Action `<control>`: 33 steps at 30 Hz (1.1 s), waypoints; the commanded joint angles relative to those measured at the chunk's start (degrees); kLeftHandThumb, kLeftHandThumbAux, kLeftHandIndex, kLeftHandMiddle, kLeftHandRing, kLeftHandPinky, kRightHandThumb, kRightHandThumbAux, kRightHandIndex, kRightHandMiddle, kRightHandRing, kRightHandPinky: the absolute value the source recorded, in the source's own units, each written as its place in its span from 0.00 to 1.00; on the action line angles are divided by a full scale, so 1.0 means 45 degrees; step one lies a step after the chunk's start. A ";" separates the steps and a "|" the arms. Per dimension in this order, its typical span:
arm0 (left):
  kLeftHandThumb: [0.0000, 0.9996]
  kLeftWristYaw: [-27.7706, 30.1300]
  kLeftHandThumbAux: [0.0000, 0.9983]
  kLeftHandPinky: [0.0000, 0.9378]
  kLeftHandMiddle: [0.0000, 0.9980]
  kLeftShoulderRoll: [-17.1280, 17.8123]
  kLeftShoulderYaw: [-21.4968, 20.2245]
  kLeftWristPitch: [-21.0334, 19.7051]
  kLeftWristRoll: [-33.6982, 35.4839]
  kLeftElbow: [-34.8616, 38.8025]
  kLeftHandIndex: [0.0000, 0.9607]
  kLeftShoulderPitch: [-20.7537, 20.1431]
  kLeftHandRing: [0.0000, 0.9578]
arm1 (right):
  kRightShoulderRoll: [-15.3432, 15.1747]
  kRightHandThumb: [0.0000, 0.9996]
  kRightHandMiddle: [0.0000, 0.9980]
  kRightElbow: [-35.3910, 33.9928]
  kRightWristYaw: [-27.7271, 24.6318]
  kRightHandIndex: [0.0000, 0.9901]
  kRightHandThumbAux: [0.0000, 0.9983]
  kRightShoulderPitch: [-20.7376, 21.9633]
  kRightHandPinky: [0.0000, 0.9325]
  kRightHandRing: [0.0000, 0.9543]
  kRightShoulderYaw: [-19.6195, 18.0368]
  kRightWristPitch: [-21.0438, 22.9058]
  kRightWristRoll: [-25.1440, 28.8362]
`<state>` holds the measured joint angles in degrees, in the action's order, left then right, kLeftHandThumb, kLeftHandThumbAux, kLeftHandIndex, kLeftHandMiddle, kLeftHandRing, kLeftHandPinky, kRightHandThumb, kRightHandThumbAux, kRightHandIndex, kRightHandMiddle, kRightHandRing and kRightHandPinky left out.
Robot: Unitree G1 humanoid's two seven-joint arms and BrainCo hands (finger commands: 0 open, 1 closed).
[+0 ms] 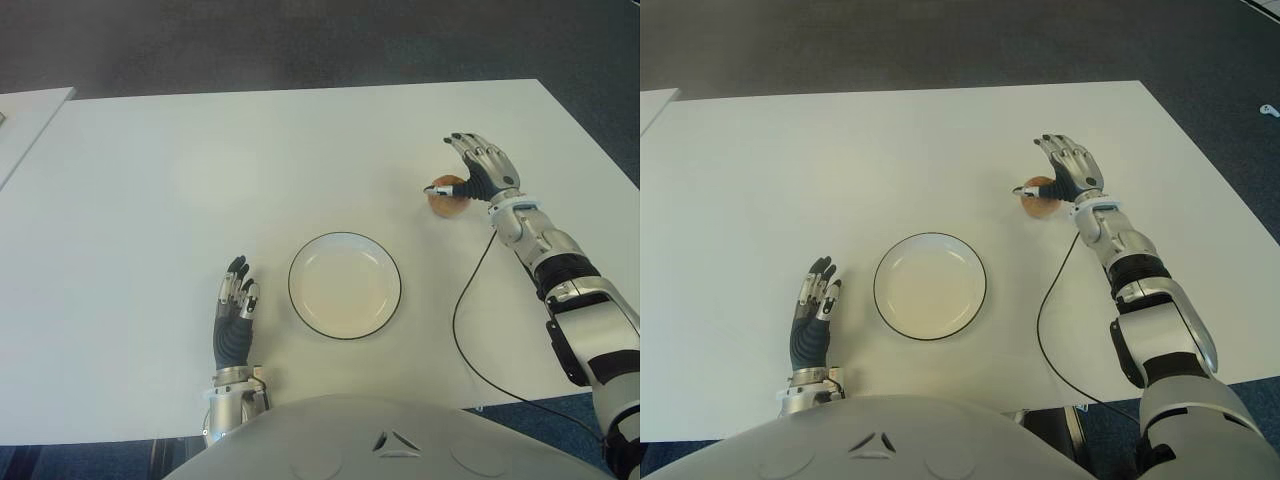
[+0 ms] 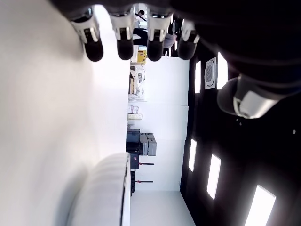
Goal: Put the apples into the plate.
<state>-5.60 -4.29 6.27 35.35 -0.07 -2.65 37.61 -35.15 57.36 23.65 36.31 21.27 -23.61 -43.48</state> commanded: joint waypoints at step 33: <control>0.05 0.0426 0.41 0.00 0.00 -0.0045 -0.0136 -0.0184 0.0126 -0.0163 0.00 0.0217 0.00 | 0.1111 0.28 0.00 0.2662 0.0428 0.00 0.36 0.0583 0.00 0.00 0.0868 0.0080 0.0138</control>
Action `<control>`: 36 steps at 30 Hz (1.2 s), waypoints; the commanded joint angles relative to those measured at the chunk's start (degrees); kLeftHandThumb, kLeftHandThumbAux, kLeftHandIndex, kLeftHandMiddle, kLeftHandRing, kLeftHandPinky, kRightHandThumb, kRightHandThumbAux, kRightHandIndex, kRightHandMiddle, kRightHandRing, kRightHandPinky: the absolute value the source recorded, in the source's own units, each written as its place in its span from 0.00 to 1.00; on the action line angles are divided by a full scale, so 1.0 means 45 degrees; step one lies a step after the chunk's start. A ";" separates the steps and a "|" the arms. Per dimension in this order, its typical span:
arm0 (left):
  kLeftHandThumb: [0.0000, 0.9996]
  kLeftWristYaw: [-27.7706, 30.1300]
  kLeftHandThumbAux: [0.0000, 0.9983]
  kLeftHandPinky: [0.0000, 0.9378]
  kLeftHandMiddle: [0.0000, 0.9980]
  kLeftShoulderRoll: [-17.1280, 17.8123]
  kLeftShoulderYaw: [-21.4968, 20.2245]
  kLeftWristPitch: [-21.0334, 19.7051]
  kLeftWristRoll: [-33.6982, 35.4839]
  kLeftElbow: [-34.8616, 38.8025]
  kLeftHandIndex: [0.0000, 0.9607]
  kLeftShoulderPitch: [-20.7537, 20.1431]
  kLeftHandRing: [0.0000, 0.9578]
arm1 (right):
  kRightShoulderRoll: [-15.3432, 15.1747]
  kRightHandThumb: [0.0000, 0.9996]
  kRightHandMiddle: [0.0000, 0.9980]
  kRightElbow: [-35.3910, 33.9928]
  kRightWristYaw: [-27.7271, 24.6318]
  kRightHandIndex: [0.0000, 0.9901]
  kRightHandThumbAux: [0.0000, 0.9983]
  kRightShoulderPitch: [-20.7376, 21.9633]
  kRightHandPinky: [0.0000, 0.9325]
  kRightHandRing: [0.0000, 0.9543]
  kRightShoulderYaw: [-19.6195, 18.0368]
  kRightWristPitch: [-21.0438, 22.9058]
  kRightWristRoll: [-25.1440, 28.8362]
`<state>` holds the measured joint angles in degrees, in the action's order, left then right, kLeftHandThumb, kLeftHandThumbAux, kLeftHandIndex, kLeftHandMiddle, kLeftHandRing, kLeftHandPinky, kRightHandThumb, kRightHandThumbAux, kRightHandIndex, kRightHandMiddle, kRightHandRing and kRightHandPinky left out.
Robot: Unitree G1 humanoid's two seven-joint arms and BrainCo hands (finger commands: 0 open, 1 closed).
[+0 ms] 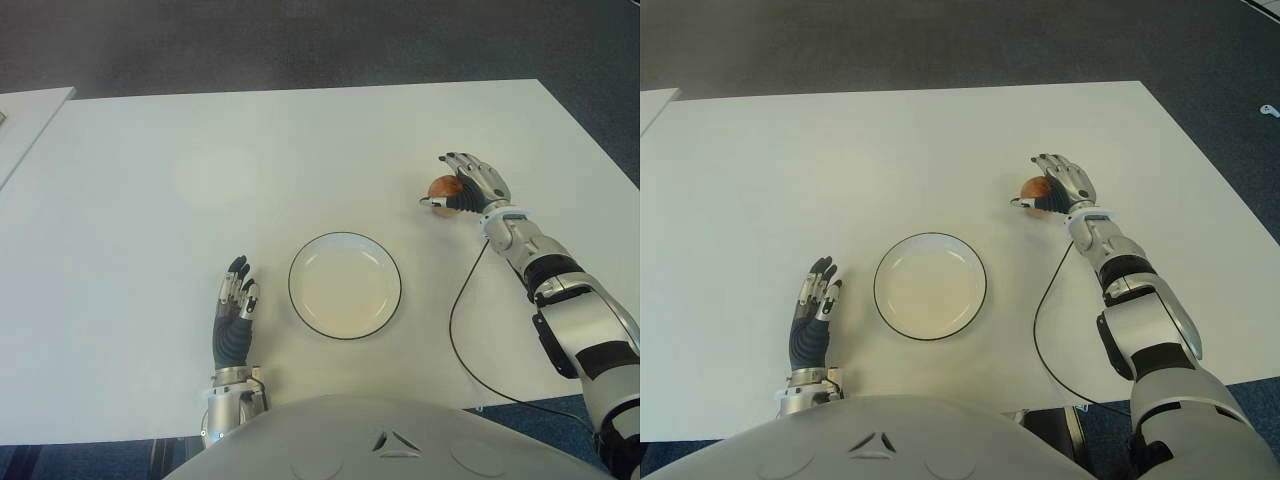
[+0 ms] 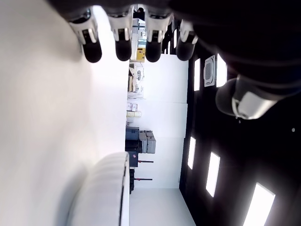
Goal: Put the apples into the plate.
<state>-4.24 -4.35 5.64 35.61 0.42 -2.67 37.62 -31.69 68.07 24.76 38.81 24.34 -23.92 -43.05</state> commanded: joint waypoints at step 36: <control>0.05 0.0070 0.41 0.00 0.00 -0.0052 0.0143 -0.0041 -0.0298 -0.0037 0.00 0.0245 0.00 | 0.1564 0.32 0.02 0.1651 -0.0156 0.00 0.33 -0.0099 0.00 0.00 0.0329 0.1183 0.0704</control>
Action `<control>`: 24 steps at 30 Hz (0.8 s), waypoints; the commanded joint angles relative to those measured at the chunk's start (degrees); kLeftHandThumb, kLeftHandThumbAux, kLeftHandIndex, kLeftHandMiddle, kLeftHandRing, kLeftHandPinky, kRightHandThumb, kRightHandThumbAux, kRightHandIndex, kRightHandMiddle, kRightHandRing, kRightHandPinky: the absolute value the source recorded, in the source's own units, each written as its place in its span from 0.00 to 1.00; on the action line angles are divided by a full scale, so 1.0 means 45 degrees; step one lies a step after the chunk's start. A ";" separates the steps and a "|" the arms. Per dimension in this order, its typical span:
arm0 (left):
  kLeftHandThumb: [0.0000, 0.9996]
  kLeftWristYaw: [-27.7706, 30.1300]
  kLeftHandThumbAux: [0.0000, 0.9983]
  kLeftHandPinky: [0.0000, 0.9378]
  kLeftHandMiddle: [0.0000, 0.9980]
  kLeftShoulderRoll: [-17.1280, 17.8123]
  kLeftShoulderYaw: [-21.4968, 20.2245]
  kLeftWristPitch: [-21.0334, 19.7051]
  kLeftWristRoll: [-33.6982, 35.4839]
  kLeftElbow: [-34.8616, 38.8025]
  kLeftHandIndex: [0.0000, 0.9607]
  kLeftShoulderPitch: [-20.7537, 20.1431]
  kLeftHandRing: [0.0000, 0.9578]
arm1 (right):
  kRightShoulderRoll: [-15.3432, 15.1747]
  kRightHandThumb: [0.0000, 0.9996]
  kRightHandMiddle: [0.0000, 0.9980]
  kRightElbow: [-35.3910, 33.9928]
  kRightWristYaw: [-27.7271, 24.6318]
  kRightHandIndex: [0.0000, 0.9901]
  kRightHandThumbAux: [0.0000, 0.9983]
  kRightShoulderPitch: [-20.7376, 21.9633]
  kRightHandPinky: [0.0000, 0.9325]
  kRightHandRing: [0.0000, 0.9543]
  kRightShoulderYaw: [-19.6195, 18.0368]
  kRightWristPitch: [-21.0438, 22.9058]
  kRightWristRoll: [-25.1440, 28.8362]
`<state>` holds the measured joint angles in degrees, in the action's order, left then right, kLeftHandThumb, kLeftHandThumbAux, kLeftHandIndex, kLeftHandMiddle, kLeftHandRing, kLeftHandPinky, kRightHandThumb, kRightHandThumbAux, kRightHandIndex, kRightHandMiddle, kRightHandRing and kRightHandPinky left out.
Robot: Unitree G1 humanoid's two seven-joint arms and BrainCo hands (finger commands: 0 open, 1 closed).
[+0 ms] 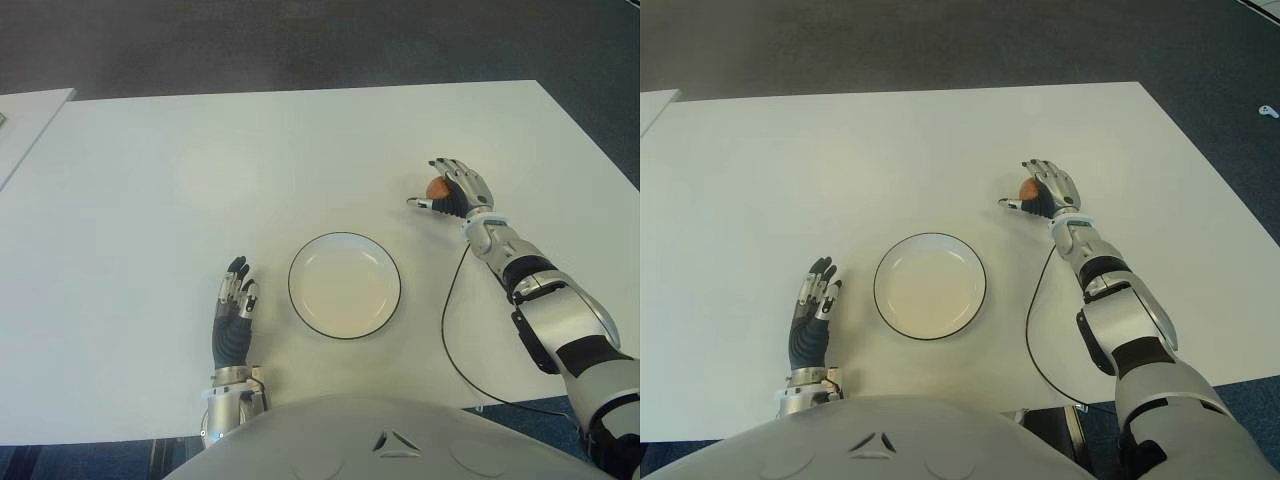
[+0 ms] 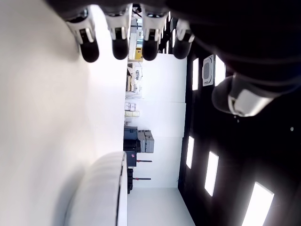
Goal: Put the apples into the plate.
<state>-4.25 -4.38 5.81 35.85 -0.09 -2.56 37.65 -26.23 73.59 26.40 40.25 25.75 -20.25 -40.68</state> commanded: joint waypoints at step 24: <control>0.05 -0.0211 0.43 0.00 0.00 -0.0185 0.0254 -0.0065 -0.0586 0.0660 0.00 0.0736 0.00 | 0.0314 0.44 0.08 0.0841 -0.0721 0.03 0.48 -0.0768 0.08 0.07 -0.0430 0.1009 0.0734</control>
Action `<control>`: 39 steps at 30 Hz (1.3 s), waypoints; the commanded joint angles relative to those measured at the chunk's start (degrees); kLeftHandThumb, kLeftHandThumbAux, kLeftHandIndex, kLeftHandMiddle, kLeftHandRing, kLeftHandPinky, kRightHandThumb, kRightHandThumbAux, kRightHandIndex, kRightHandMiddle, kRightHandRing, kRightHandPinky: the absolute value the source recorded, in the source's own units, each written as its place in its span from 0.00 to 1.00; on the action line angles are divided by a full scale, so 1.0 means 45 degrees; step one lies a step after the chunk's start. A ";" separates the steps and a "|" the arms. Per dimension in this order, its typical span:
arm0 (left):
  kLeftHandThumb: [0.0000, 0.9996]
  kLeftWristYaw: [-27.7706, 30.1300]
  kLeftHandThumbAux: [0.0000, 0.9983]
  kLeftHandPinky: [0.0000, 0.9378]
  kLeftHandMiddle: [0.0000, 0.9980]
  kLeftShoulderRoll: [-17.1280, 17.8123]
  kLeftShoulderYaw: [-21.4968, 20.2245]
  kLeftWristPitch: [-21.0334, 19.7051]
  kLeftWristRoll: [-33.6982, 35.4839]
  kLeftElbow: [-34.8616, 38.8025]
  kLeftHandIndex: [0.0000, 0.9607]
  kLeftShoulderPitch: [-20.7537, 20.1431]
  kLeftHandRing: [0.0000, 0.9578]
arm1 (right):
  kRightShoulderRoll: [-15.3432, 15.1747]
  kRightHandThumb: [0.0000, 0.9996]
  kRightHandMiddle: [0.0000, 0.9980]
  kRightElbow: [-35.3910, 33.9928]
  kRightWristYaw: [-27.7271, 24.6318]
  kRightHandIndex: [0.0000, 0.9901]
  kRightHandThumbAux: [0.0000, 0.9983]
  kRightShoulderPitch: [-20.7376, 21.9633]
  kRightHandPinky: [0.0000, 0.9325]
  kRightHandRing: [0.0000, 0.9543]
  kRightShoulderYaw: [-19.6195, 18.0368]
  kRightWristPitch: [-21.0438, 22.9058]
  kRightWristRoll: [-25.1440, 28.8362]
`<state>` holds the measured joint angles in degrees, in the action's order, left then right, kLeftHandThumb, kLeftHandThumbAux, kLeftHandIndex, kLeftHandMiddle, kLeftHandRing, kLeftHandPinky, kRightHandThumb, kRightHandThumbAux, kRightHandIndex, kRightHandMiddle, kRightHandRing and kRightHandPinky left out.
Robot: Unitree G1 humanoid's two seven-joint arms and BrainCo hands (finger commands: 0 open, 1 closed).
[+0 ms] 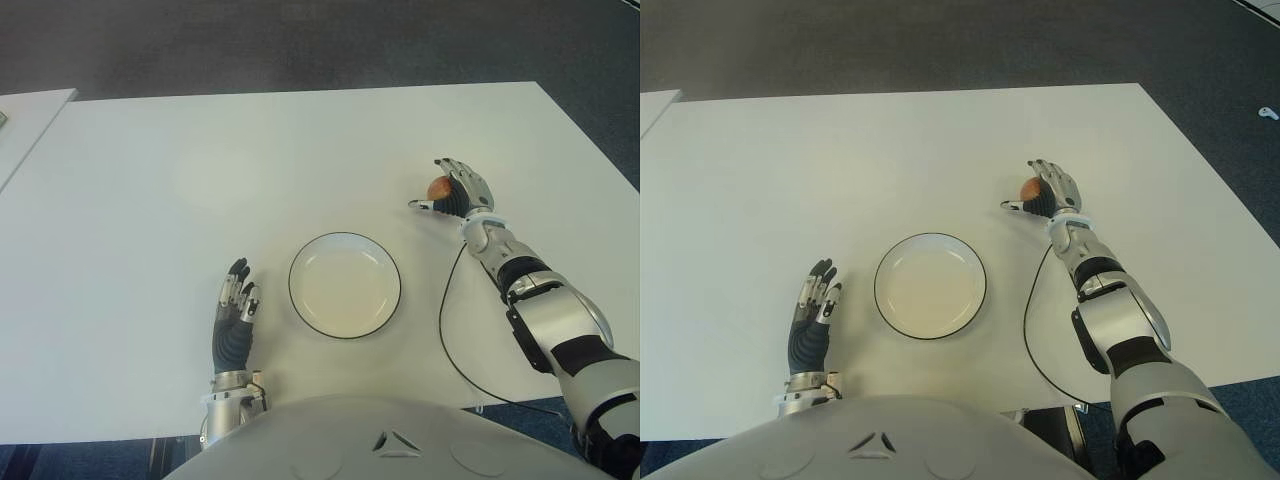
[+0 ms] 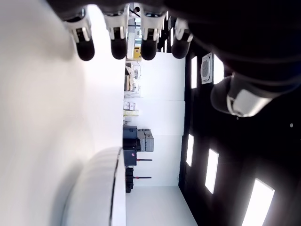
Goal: Put the apples into the plate.
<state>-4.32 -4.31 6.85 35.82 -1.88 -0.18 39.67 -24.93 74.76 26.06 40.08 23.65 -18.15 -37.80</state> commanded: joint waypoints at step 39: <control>0.04 -0.0625 0.44 0.00 0.00 -0.0202 0.0603 -0.0468 -0.0632 0.1498 0.00 0.1040 0.00 | -0.0197 0.81 0.43 0.0647 0.0272 0.43 0.68 -0.0594 0.45 0.43 0.0530 0.0589 -0.0340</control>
<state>-6.44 -4.14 9.38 34.77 -4.55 6.18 43.47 -25.84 75.72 27.95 40.37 25.00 -16.74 -38.26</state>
